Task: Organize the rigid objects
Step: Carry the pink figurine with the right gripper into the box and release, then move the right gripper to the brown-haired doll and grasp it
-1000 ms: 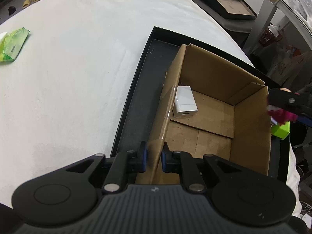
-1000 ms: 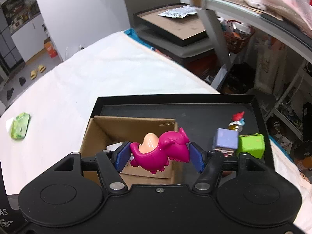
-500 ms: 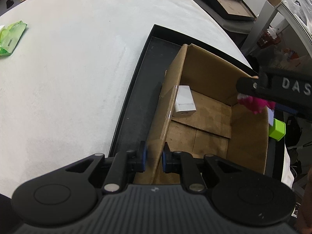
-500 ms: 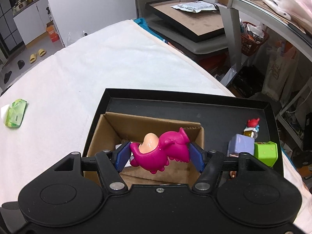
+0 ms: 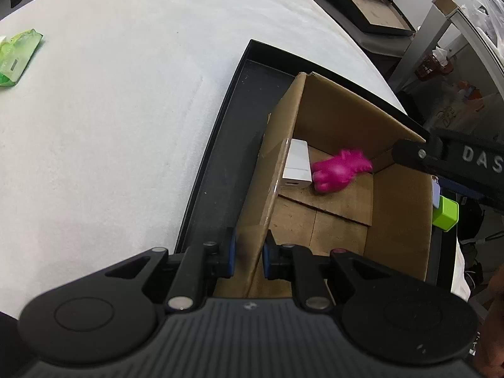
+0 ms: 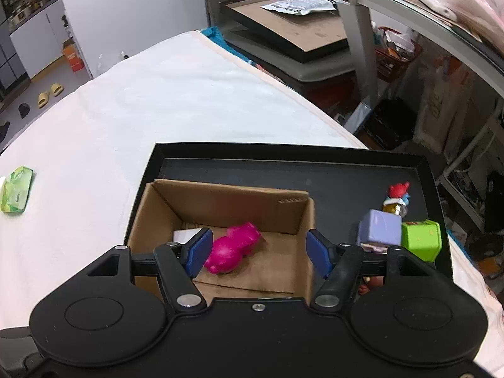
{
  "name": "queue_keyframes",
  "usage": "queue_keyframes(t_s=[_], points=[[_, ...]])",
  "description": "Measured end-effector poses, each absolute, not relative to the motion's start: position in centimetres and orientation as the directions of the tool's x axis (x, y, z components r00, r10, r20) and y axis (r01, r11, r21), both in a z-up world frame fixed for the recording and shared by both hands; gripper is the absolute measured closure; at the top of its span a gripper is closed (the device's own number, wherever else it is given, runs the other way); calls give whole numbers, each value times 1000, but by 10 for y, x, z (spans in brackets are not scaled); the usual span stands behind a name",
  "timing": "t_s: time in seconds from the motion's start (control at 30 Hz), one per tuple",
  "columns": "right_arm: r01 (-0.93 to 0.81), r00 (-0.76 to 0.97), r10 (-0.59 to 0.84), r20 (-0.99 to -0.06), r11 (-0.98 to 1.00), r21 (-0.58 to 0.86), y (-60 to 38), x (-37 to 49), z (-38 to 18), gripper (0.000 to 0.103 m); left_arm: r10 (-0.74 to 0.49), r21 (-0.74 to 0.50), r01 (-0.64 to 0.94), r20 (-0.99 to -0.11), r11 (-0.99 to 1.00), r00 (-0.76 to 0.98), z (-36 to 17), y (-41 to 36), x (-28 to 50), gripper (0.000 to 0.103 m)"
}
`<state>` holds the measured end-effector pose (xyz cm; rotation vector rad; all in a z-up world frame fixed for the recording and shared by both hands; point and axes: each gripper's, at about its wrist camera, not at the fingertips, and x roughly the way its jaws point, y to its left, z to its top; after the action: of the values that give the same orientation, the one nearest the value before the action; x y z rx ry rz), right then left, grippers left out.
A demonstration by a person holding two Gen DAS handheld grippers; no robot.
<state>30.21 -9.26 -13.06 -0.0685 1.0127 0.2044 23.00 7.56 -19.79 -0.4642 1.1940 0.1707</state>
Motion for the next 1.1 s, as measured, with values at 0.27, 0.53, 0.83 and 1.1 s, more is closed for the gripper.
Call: queue_keyframes(t_s=[0.27, 0.53, 0.83, 1.1], points=[[-171, 518, 142, -844, 983, 61, -118, 296, -127, 37, -93, -234, -368, -928, 900, 362, -195, 71, 232, 88], [-128, 534, 144, -833, 988, 89, -155, 291, -128, 36, -55, -189, -364, -936, 912, 347, -192, 62, 234, 88], [-98, 540, 152, -828, 988, 117, -190, 288, -135, 36, 3, -136, -375, -938, 917, 346, -192, 58, 230, 89], [-50, 526, 166, -834, 985, 164, -221, 287, -152, 33, 61, -66, -375, -946, 925, 317, -188, 46, 231, 89]])
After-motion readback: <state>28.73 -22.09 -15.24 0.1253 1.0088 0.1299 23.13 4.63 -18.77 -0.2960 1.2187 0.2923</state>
